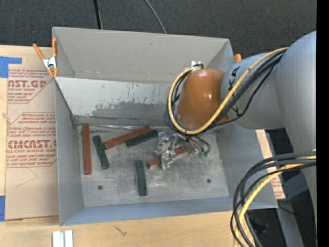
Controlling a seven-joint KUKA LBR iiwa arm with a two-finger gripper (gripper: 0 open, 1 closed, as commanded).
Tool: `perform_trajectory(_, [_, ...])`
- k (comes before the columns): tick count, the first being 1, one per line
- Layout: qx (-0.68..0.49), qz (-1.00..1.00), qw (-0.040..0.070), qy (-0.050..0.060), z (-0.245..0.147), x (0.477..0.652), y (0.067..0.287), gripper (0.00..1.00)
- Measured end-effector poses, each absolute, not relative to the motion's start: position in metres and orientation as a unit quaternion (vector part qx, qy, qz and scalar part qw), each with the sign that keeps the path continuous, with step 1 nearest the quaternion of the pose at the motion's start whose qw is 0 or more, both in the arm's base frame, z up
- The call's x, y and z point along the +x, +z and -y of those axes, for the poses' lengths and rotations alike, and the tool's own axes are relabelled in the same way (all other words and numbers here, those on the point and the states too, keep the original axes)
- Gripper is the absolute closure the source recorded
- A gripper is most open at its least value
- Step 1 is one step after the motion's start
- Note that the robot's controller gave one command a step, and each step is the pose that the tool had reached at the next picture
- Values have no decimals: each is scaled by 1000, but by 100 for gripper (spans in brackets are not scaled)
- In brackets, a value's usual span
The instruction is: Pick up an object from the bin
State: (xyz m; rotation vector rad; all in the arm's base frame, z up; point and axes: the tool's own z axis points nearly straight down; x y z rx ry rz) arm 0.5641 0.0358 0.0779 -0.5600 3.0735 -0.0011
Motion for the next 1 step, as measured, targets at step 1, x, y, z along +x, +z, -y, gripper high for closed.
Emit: perform_trajectory(1, [-183, -983, 4, 0, -40, 564, 248, 100])
